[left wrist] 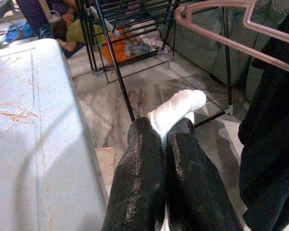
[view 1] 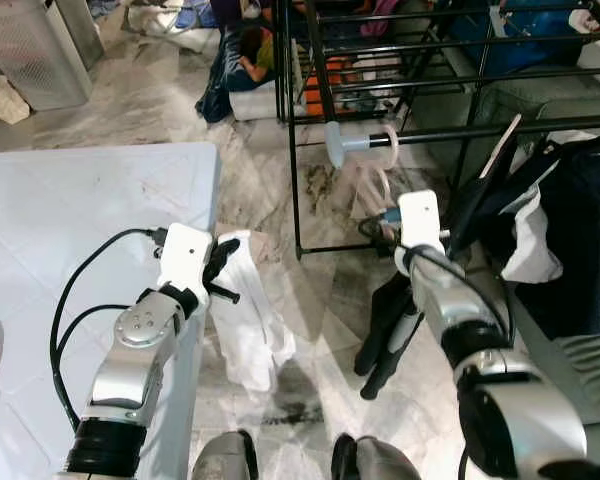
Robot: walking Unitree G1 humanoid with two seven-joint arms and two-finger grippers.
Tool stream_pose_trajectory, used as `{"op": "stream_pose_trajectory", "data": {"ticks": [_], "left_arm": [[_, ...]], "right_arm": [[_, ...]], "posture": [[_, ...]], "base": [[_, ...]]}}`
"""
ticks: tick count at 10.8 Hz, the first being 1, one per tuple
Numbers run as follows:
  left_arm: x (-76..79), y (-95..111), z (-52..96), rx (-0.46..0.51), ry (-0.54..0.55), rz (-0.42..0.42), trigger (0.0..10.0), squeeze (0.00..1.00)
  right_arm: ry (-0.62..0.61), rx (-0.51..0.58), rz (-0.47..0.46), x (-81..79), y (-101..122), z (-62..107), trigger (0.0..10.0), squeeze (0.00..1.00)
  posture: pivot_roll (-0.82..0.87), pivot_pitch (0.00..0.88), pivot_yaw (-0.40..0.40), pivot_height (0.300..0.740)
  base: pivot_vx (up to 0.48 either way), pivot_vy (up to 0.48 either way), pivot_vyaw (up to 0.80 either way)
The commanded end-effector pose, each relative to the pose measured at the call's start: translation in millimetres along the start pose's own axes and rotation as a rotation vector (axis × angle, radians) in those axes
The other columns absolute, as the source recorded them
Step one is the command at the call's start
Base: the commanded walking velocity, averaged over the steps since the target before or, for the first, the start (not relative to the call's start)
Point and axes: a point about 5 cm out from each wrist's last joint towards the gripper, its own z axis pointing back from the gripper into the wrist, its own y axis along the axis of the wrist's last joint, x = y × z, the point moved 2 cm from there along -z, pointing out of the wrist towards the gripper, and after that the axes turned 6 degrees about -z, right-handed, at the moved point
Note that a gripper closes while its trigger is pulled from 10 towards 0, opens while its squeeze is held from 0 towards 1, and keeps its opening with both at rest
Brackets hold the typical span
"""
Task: Hang hanger
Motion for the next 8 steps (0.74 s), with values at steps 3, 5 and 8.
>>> {"op": "stream_pose_trajectory", "data": {"ticks": [3,5,8], "left_arm": [[-4.0,8.0,0.7,0.015,0.004,-0.035,10.0,0.00],[-2.5,9.8,-0.6,0.019,0.001,-0.037,10.0,0.00],[-1.9,9.6,-0.7,0.016,0.001,-0.036,10.0,0.00]], "right_arm": [[0.038,0.016,0.007,1.6,17.4,-6.1,10.0,0.00],[0.052,0.011,0.016,-1.0,20.2,-7.7,0.0,0.00],[0.057,0.008,0.013,-4.3,20.1,-8.4,1.1,0.00]], "posture": [[0.07,0.133,0.029,0.740],[0.06,0.131,0.030,0.740],[0.07,0.133,0.030,0.740]], "base": [[0.000,0.000,0.00],[0.000,0.000,0.00],[0.000,0.000,0.00]]}}
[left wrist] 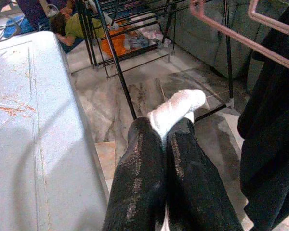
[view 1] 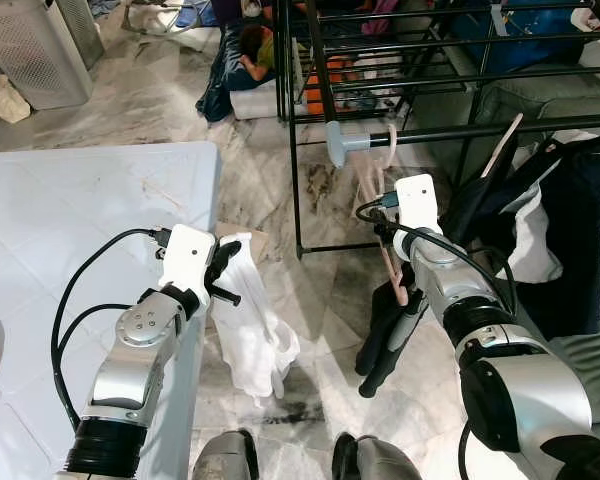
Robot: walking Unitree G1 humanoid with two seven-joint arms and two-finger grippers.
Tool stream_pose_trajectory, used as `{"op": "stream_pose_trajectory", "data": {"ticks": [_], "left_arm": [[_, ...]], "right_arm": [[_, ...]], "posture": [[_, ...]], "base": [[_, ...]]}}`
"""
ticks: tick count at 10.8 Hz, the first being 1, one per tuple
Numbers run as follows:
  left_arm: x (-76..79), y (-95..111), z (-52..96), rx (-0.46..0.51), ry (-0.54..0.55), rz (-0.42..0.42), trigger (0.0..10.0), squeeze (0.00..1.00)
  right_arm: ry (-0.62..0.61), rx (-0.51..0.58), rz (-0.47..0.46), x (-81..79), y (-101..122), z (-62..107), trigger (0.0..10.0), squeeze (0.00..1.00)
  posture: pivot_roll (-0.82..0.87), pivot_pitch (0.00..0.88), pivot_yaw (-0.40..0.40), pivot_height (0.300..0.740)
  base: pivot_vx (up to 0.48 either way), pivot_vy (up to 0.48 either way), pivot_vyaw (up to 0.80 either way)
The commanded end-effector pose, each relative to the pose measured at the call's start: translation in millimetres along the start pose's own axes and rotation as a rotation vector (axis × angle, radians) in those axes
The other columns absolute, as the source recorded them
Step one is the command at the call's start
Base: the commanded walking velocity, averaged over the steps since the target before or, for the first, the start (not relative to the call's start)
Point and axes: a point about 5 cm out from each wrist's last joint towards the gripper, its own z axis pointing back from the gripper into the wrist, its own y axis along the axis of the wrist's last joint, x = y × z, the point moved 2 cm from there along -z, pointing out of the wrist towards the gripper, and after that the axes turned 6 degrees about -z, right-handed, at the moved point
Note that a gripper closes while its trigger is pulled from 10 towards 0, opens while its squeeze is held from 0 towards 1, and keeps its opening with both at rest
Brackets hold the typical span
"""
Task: Hang hanger
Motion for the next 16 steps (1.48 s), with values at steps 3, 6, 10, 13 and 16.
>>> {"op": "stream_pose_trajectory", "data": {"ticks": [3,6,10,13,16], "left_arm": [[-0.8,10.3,0.1,0.032,0.003,-0.024,10.0,0.00],[0.2,8.4,0.9,0.023,0.001,-0.025,10.0,0.00],[4.3,5.1,-0.8,0.003,-0.017,-0.038,10.0,0.00],[4.6,3.6,-0.2,-0.004,-0.017,-0.044,10.0,0.00],[2.1,3.6,-0.1,-0.007,-0.007,-0.048,10.0,0.00]], "right_arm": [[-0.006,-0.001,0.015,3.5,3.3,-1.1,10.0,0.00],[-0.032,-0.009,0.023,12.7,2.9,-0.5,10.0,0.00],[0.023,0.001,0.015,4.5,0.6,0.1,10.0,0.00],[0.041,0.014,0.019,0.1,2.3,-0.1,10.0,1.00],[-0.003,0.040,0.043,19.0,7.3,2.4,10.0,1.00]], "posture": [[0.06,0.136,0.028,0.740],[0.06,0.137,0.027,0.740],[0.06,0.136,0.030,0.740],[0.06,0.128,0.025,0.740],[0.06,0.128,0.026,0.740]], "base": [[0.000,0.000,0.00],[0.000,0.000,0.00],[0.000,0.000,0.00],[0.000,0.000,0.00],[0.000,0.000,0.00]]}}
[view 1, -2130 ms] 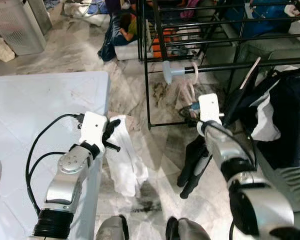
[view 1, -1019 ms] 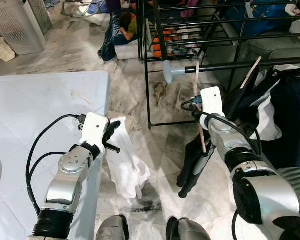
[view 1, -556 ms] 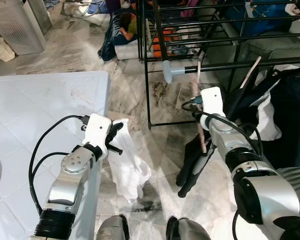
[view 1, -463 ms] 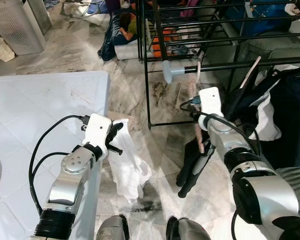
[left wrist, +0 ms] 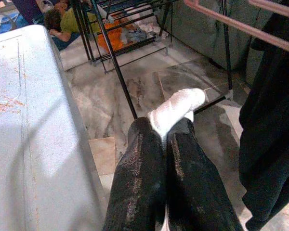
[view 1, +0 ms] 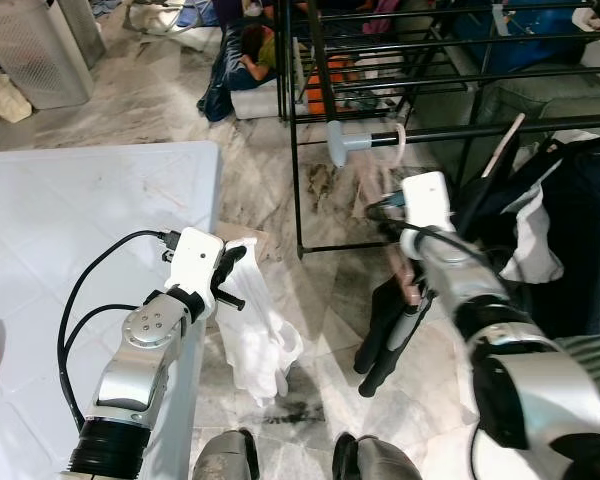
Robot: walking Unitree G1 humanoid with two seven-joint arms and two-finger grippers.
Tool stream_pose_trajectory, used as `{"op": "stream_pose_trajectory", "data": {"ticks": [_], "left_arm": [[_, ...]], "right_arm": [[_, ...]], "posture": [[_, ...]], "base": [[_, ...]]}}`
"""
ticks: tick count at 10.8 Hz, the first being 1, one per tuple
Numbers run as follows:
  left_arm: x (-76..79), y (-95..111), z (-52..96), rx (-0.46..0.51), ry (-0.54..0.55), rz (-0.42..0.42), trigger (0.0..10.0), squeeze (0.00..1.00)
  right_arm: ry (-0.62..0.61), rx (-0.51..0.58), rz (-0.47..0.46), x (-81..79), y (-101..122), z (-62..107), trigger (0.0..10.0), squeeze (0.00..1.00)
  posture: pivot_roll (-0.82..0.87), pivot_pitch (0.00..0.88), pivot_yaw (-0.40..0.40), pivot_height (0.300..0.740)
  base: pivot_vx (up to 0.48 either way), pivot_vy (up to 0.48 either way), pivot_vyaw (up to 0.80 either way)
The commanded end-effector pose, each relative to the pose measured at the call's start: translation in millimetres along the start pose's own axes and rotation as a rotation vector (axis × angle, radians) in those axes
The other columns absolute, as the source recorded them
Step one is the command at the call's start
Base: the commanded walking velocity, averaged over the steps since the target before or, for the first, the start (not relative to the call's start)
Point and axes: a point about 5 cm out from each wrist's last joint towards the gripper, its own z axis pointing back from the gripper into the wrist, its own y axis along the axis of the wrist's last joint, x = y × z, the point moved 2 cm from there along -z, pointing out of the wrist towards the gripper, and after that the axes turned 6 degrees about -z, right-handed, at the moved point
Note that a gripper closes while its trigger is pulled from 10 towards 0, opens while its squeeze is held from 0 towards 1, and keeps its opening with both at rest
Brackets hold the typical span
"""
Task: Hang hanger
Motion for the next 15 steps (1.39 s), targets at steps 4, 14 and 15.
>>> {"op": "stream_pose_trajectory", "data": {"ticks": [4,14,15], "left_arm": [[-3.1,6.2,-0.7,0.017,0.010,-0.020,10.0,0.00],[-17.3,-1.1,-0.2,-0.010,0.049,-0.028,10.0,0.00],[-17.2,-0.8,-1.4,-0.009,0.049,-0.030,10.0,0.00]], "right_arm": [[0.027,0.012,0.002,8.6,5.2,2.4,10.0,0.00],[0.086,0.005,0.081,16.2,7.4,9.6,10.0,0.00],[0.098,-0.023,0.054,15.9,6.2,8.2,10.0,0.00]], "posture": [[0.05,0.128,0.029,0.740],[0.03,0.107,0.037,0.740],[0.02,0.107,0.033,0.740]], "base": [[0.000,0.000,0.00],[0.000,0.000,0.00],[0.000,0.000,0.00]]}}
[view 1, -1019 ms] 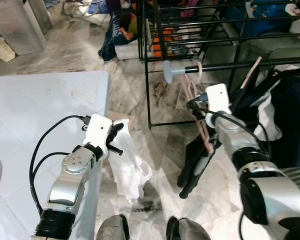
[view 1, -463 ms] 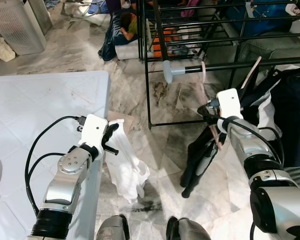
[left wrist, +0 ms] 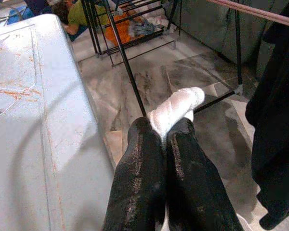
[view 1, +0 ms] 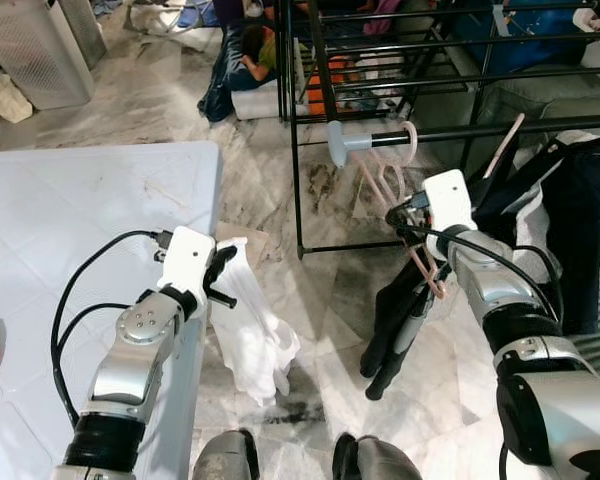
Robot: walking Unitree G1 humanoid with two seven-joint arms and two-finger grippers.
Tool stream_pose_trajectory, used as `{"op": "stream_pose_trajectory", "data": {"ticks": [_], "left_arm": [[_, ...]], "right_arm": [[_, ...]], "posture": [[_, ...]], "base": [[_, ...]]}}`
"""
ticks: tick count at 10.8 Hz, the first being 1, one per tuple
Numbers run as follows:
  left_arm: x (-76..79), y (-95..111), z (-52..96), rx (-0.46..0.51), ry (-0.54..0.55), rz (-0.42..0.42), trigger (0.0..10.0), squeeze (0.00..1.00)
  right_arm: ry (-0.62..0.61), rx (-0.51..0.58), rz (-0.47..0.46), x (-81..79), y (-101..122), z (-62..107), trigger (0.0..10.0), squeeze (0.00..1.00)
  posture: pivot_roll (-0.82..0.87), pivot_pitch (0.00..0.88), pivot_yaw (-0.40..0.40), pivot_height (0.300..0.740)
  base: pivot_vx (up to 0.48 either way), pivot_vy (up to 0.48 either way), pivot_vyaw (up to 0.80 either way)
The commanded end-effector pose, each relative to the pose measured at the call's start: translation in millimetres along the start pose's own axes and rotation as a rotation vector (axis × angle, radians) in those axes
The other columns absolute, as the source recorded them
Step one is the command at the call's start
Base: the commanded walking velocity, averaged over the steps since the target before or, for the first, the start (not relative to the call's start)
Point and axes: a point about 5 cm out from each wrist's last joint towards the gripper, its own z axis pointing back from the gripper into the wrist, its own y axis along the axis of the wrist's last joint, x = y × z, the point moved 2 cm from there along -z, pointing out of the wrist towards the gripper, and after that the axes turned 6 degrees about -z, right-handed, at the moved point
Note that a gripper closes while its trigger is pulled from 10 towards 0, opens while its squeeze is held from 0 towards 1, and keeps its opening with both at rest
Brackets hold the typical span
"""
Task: Hang hanger
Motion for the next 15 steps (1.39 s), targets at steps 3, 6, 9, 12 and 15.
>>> {"op": "stream_pose_trajectory", "data": {"ticks": [3,6,9,12,15], "left_arm": [[-6.3,4.3,1.3,0.018,0.020,-0.030,10.0,0.00],[-6.1,4.8,-1.0,0.012,0.017,-0.033,10.0,0.00],[-6.4,3.5,-1.7,0.008,0.017,-0.035,10.0,0.00],[-6.9,2.2,-1.9,0.002,0.020,-0.036,10.0,0.00],[-6.2,1.1,-2.1,-0.004,0.021,-0.038,10.0,0.00]], "right_arm": [[0.007,-0.061,-0.068,0.6,-2.4,-0.9,0.0,0.00],[0.011,-0.102,-0.086,0.7,-8.6,1.5,0.0,0.00],[0.002,-0.120,-0.083,6.7,-8.1,3.6,0.1,0.00],[0.006,-0.134,-0.063,8.5,-5.4,5.1,0.3,0.00],[0.032,-0.146,-0.038,6.1,-8.3,6.1,1.5,0.00]], "posture": [[0.03,0.105,0.029,0.740],[0.02,0.097,0.029,0.740],[0.02,0.092,0.026,0.740],[0.01,0.089,0.021,0.740],[0.01,0.089,0.020,0.740]], "base": [[0.000,0.000,0.00],[0.000,0.000,0.00],[0.000,0.000,0.00],[0.000,0.000,0.00],[0.000,0.000,0.00]]}}
